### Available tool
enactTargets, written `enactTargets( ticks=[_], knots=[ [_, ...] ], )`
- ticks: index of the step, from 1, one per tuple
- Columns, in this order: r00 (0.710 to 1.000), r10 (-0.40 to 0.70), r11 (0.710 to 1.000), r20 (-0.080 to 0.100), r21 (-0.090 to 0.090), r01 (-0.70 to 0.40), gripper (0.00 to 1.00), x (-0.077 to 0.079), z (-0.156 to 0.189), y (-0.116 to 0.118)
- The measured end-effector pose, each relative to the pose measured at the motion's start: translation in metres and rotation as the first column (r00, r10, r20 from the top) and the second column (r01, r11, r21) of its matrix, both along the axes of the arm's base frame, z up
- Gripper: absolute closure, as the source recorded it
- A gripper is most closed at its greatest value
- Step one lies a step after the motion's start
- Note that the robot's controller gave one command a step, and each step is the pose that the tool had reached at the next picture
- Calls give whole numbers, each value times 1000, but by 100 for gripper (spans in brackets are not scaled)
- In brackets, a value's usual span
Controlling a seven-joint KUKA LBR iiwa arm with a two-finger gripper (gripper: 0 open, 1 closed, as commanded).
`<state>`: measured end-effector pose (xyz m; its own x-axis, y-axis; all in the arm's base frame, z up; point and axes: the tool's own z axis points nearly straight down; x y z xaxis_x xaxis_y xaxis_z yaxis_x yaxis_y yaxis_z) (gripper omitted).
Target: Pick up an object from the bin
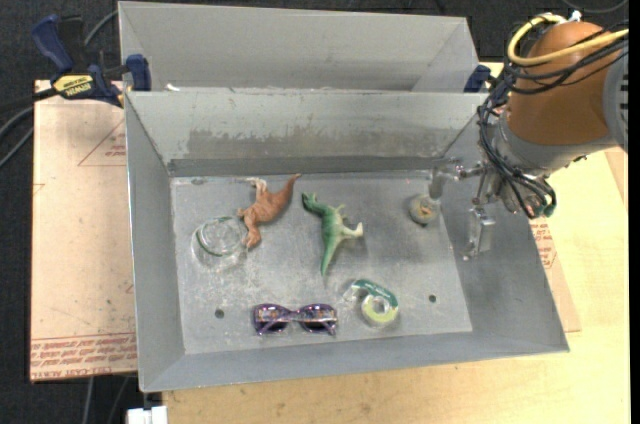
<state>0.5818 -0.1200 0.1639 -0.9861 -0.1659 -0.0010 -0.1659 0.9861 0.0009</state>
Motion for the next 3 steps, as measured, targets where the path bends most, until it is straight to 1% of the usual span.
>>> enactTargets(
  ticks=[1,2,3],
  knots=[
    [1000,8,1000,2,1,-8,0,5,-34,11],
    [999,52,999,8,-1,-52,0,54,-33,5],
    [992,130,992,4,1,-130,0,59,-69,-15]
  ],
)
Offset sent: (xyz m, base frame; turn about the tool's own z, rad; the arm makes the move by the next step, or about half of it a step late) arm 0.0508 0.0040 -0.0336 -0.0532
